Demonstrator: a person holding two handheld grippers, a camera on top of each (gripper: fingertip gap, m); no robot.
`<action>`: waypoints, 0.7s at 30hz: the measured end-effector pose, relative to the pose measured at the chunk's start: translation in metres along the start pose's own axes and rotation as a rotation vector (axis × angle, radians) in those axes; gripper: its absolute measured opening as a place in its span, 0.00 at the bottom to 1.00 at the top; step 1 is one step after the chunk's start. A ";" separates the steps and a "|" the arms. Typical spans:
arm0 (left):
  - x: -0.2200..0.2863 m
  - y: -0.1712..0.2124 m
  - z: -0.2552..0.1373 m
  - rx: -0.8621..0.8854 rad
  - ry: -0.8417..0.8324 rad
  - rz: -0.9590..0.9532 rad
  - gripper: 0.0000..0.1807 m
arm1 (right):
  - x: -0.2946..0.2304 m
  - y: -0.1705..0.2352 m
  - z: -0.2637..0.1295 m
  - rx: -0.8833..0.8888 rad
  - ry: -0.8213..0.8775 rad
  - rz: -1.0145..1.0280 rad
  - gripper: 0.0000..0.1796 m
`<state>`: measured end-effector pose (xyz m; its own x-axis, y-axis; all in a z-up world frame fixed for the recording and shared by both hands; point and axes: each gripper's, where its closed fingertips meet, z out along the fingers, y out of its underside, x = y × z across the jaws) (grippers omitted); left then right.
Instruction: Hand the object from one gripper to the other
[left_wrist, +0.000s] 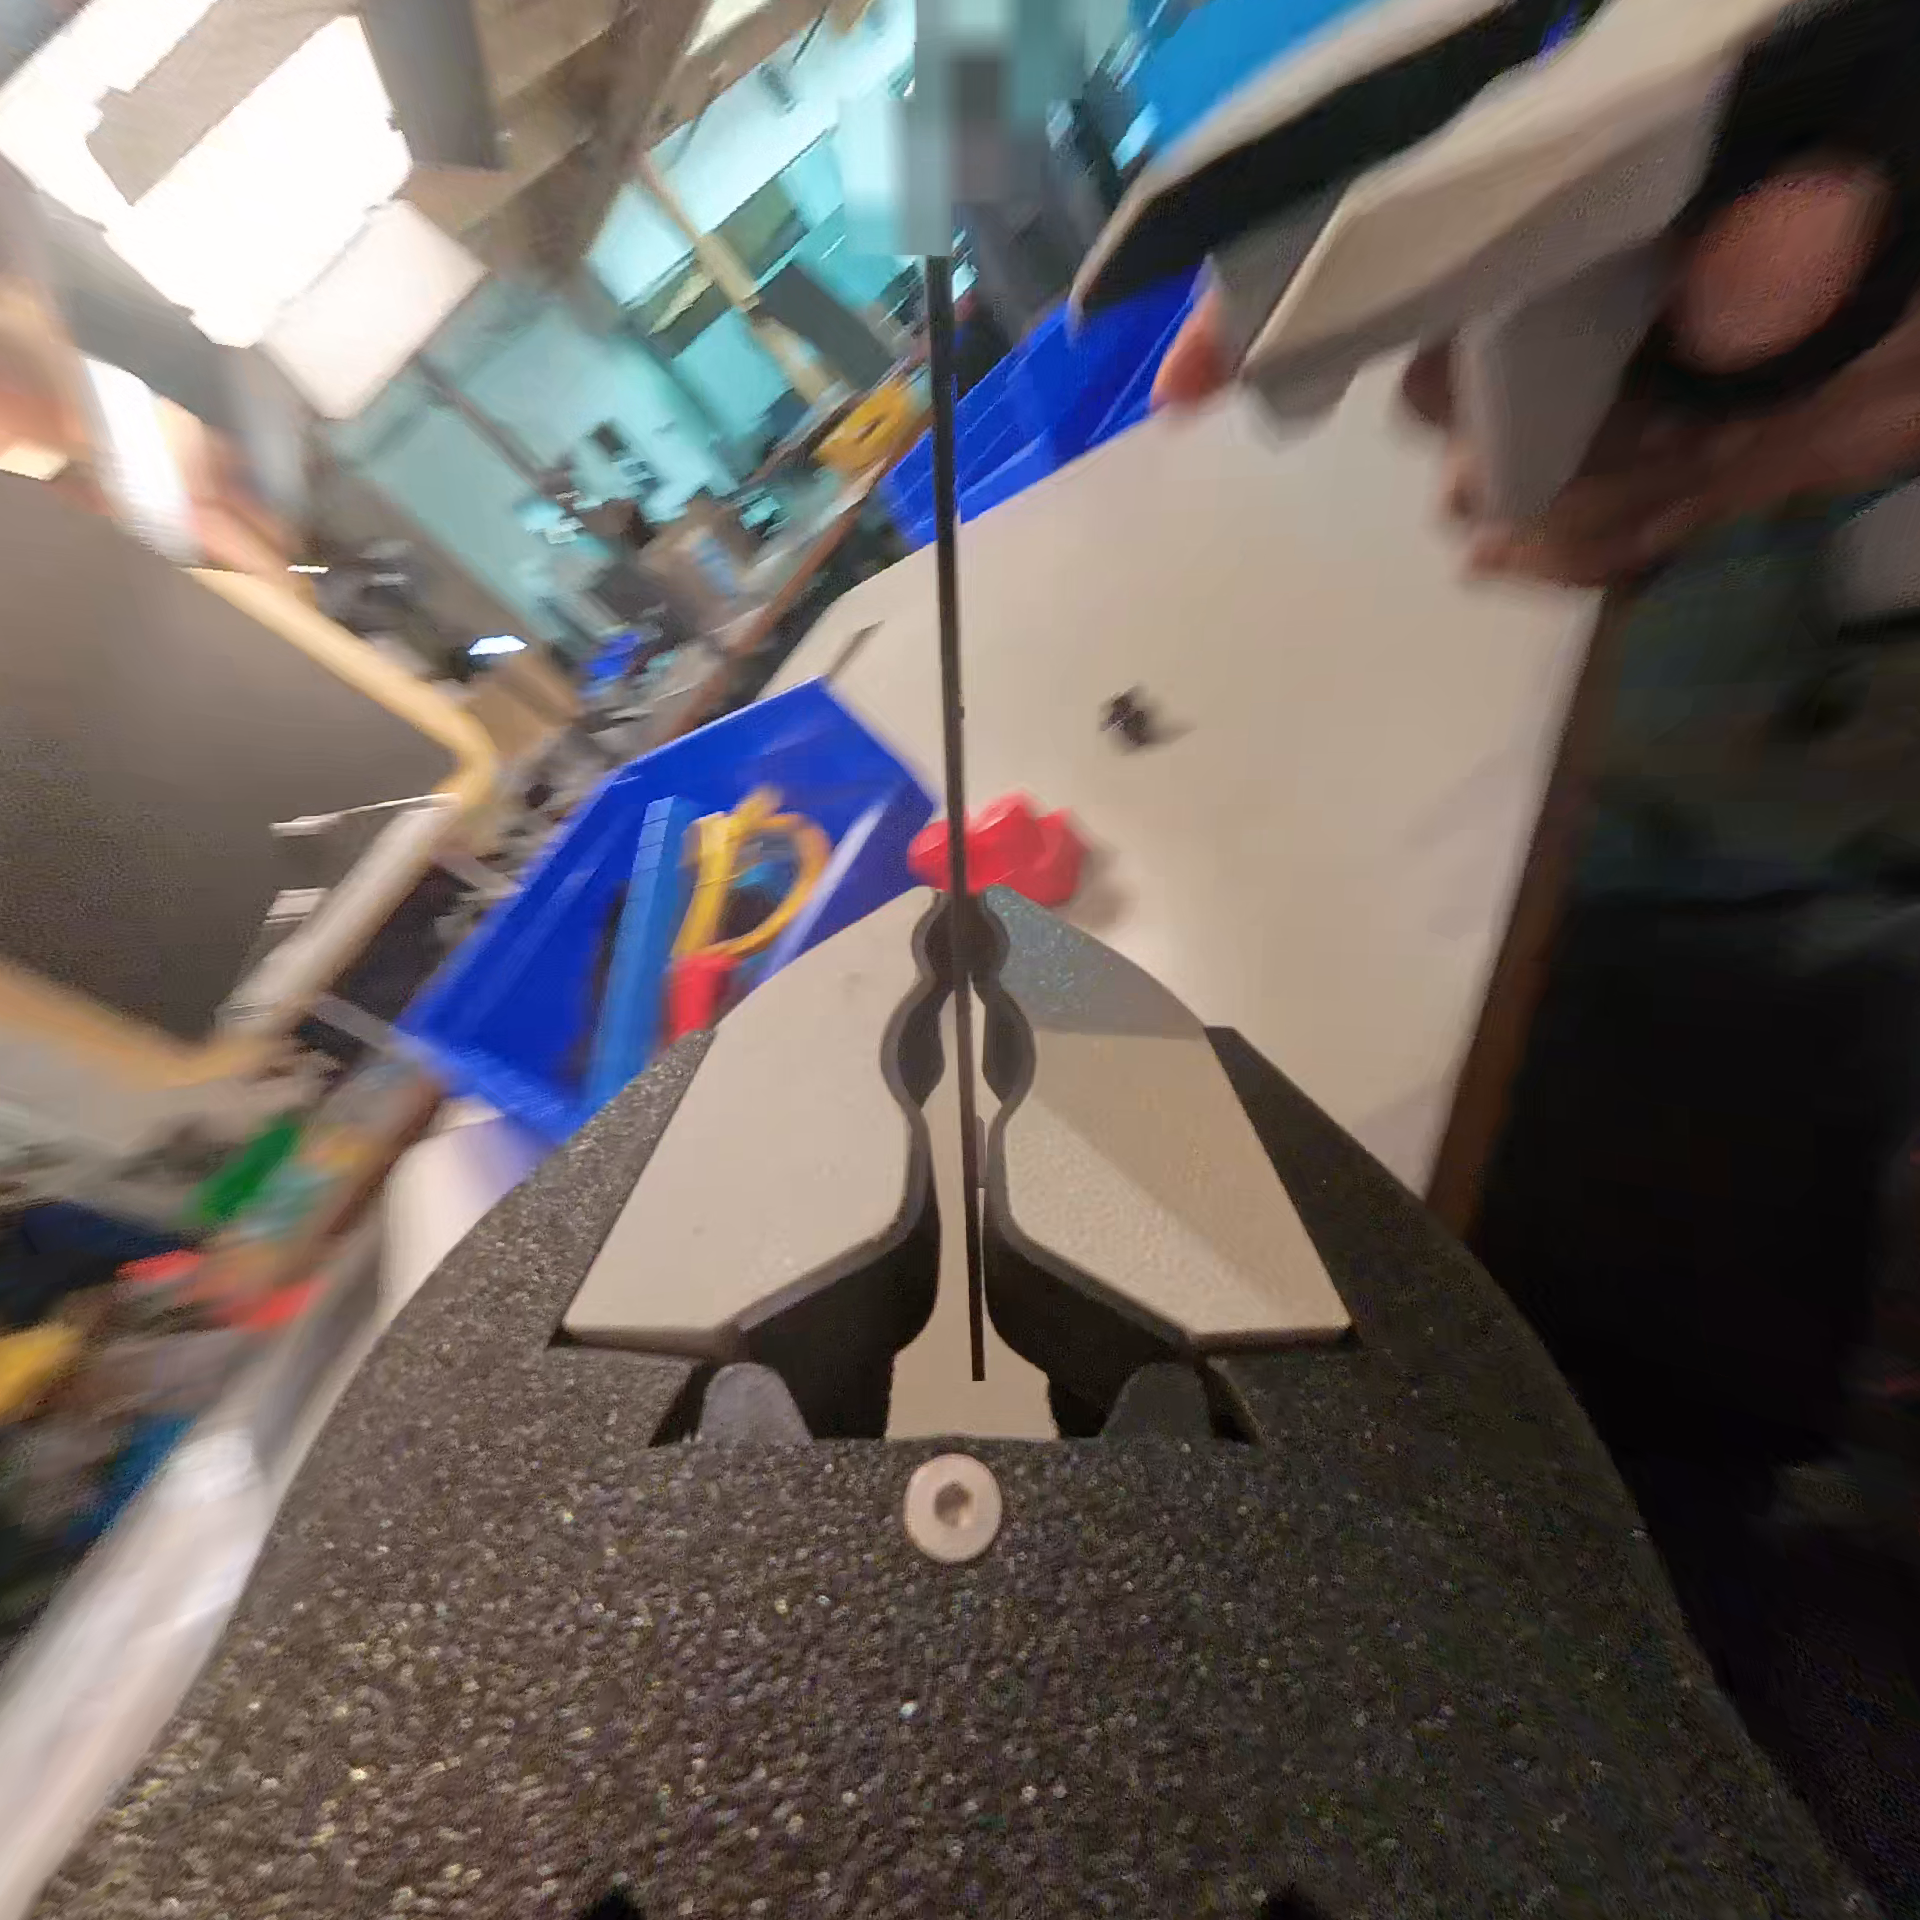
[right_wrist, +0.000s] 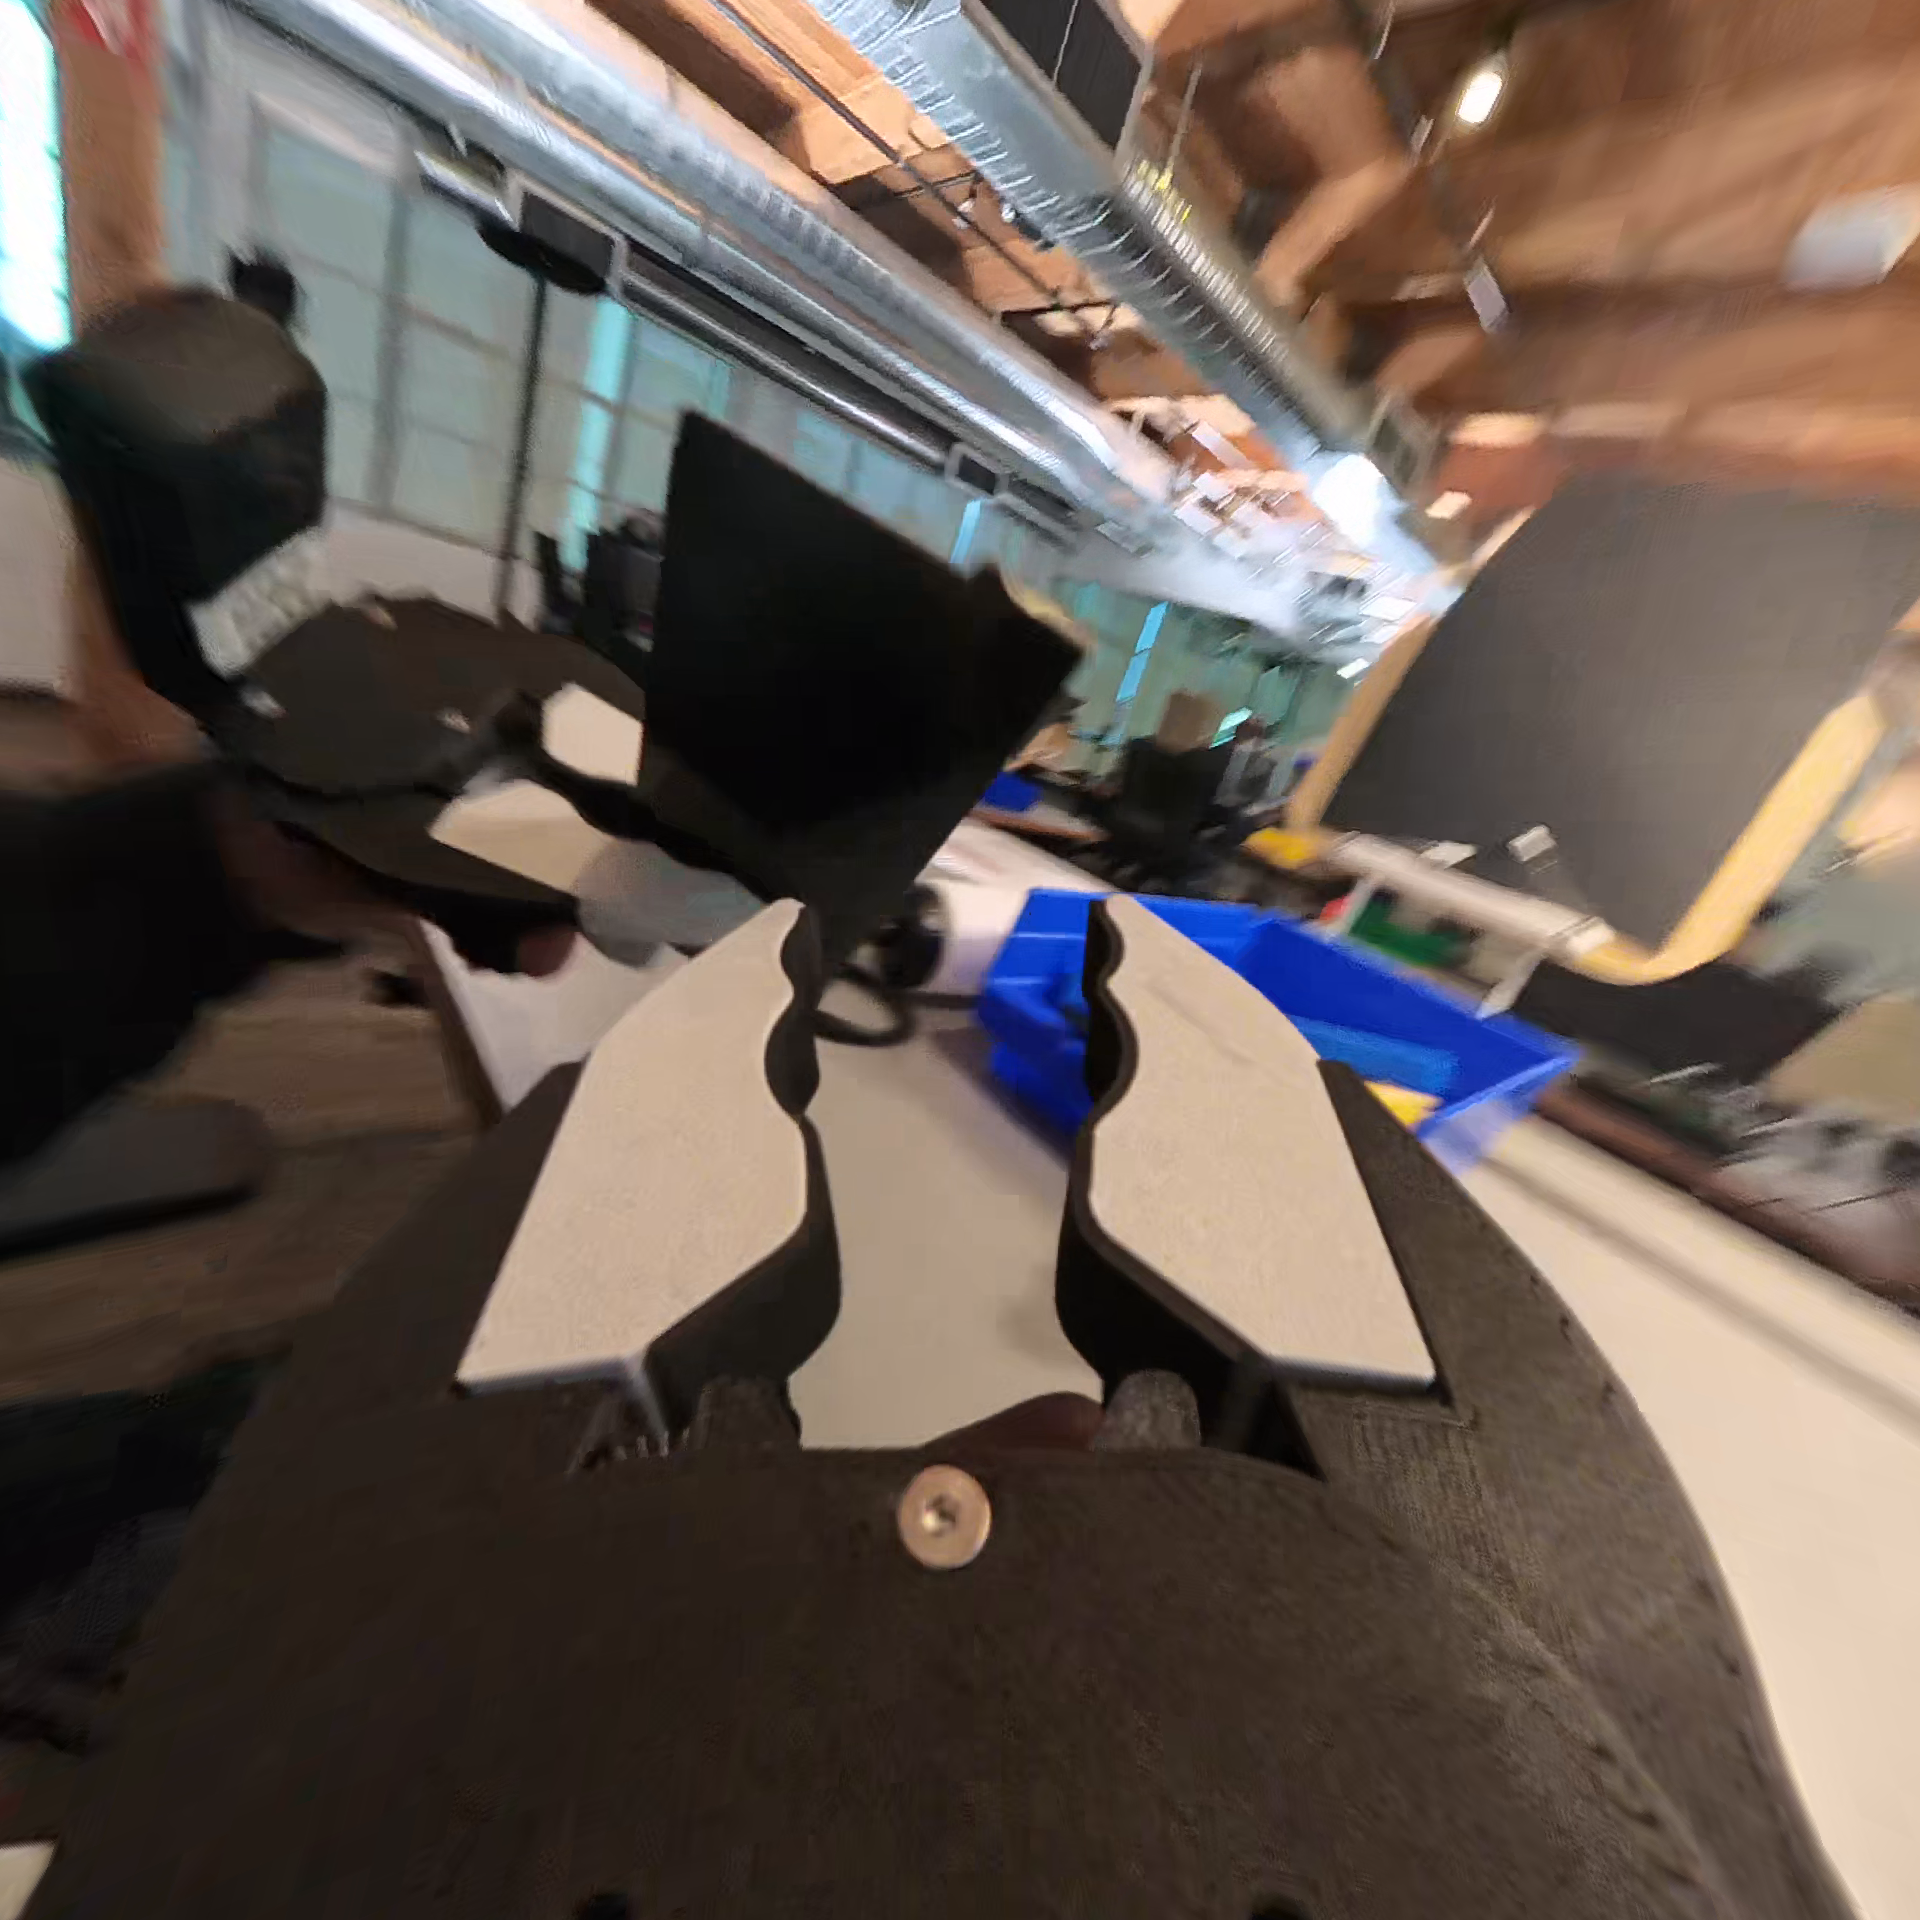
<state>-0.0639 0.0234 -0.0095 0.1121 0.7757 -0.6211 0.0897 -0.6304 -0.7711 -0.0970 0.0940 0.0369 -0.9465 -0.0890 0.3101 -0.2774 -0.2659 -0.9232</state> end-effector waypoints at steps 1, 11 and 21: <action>-0.009 0.006 -0.003 -0.058 -0.064 0.095 0.01 | 0.000 -0.003 -0.002 0.000 0.038 -0.120 0.28; 0.007 0.024 -0.005 -0.252 -0.064 0.675 0.01 | -0.038 0.026 -0.002 -0.128 0.017 -0.924 0.25; 0.024 0.019 0.005 -0.227 -0.021 0.706 0.03 | -0.049 0.069 0.007 -0.318 -0.071 -0.982 0.00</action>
<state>-0.0642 0.0299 -0.0400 0.2004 0.1826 -0.9625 0.2062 -0.9683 -0.1408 -0.0689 0.0736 -0.0407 -0.2710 -0.0286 0.9621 -0.9626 0.0131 -0.2708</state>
